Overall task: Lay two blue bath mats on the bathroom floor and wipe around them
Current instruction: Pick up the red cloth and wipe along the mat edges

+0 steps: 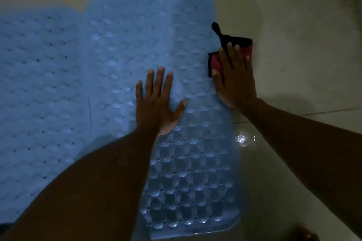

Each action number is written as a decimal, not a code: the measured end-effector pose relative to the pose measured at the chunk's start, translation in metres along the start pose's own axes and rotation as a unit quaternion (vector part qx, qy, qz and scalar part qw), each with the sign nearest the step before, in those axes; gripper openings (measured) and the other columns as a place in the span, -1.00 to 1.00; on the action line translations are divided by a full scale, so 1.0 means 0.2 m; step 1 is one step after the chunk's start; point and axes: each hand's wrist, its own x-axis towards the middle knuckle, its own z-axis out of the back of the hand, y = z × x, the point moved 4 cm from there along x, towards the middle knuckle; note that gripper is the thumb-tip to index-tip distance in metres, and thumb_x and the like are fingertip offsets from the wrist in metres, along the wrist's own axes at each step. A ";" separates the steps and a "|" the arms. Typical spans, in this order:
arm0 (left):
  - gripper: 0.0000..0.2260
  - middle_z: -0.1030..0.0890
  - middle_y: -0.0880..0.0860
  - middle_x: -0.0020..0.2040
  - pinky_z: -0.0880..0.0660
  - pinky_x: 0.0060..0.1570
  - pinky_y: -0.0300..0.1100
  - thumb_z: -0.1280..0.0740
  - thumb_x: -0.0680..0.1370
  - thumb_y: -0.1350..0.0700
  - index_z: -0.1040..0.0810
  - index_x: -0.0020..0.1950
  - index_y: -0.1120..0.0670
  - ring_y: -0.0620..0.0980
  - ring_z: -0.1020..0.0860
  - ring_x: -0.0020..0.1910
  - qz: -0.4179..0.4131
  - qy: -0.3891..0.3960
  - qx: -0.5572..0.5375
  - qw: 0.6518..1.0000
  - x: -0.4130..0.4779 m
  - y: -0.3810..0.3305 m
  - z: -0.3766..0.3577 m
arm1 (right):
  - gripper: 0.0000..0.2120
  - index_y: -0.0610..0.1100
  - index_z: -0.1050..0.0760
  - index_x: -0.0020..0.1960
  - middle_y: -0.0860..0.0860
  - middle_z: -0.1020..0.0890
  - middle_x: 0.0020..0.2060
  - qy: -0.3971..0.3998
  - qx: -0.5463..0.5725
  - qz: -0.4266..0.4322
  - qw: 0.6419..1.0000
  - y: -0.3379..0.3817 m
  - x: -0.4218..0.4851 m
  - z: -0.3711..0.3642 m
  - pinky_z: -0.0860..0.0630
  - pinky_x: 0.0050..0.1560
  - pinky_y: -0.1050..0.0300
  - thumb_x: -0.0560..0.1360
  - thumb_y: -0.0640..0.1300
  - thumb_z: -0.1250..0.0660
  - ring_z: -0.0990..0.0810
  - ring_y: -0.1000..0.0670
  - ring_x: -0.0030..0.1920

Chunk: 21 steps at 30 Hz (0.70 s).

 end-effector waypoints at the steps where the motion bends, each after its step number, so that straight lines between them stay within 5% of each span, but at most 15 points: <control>1: -0.23 0.12 0.04 0.69 0.09 0.57 0.24 0.03 0.59 -0.40 0.07 0.68 -0.02 0.10 0.19 0.65 0.000 0.000 0.002 1.000 0.00 0.00 0.00 | -0.40 -0.13 -0.11 0.61 -0.13 -0.11 0.61 0.001 0.001 0.004 1.000 0.00 0.00 0.01 0.00 0.57 -0.20 0.65 0.12 -0.01 -0.02 -0.14 0.62; 21: -0.26 0.03 0.02 0.69 0.05 0.57 0.22 0.04 0.58 -0.41 0.03 0.67 -0.07 0.09 0.08 0.66 0.022 -0.055 0.012 0.998 0.00 0.00 0.00 | -0.36 -0.14 -0.14 0.61 -0.15 -0.15 0.60 -0.037 -0.013 0.029 0.999 -0.03 0.01 -0.03 0.01 0.58 -0.21 0.61 0.14 0.04 -0.08 -0.15 0.61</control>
